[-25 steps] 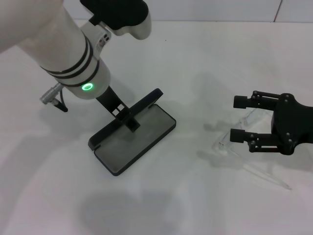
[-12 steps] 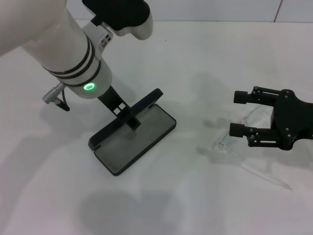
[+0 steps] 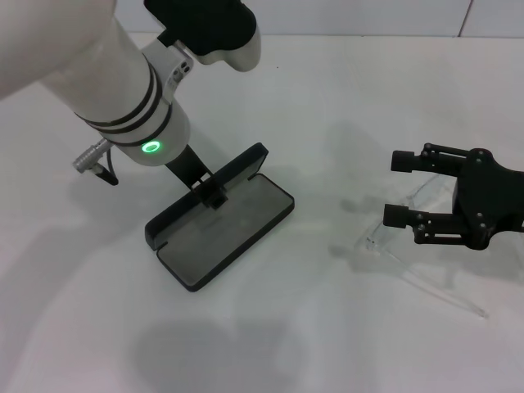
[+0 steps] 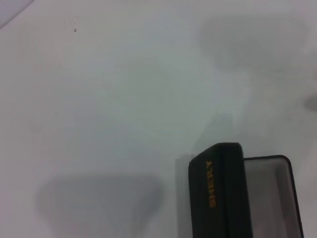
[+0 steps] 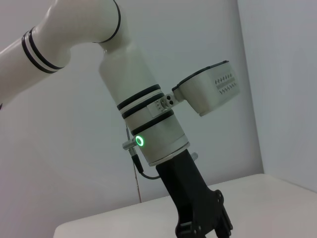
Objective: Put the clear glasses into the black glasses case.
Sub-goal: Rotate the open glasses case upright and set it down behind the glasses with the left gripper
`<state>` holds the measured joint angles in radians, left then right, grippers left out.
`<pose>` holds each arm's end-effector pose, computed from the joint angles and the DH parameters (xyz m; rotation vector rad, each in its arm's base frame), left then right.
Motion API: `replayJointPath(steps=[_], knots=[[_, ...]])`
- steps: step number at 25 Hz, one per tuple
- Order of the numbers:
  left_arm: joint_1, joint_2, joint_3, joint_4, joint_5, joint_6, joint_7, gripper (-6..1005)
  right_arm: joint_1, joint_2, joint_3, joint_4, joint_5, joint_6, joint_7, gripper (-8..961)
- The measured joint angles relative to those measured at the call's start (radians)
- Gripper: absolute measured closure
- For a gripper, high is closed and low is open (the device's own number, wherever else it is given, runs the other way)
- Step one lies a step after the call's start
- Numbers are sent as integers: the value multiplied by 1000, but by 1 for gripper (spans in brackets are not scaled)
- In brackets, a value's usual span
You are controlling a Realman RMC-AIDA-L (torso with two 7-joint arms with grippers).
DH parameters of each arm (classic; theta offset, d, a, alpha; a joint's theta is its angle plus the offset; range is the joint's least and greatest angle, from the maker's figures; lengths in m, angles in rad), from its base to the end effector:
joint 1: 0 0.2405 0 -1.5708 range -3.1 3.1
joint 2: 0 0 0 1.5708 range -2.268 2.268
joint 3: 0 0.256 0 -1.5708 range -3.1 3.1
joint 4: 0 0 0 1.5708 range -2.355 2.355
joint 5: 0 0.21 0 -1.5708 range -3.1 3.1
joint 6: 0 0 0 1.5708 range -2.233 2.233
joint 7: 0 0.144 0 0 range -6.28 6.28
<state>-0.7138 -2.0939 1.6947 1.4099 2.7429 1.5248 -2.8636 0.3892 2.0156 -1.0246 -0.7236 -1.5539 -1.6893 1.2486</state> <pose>-0.1255 0.3524 -0.0387 -2.4894 -0.7398 0.6605 0.2412 0.2989 0.0193 -2.7587 0.3028 1.0006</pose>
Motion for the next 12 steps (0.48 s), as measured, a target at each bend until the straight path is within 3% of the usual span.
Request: replayJointPath(steps=[4, 12], knots=[[-3, 0, 3, 2, -1, 0, 3, 587, 0, 0, 0, 1, 0, 5, 0, 175], [4, 0, 4, 42, -7, -1, 39, 735, 0, 0, 2, 10, 0, 10, -1, 175]])
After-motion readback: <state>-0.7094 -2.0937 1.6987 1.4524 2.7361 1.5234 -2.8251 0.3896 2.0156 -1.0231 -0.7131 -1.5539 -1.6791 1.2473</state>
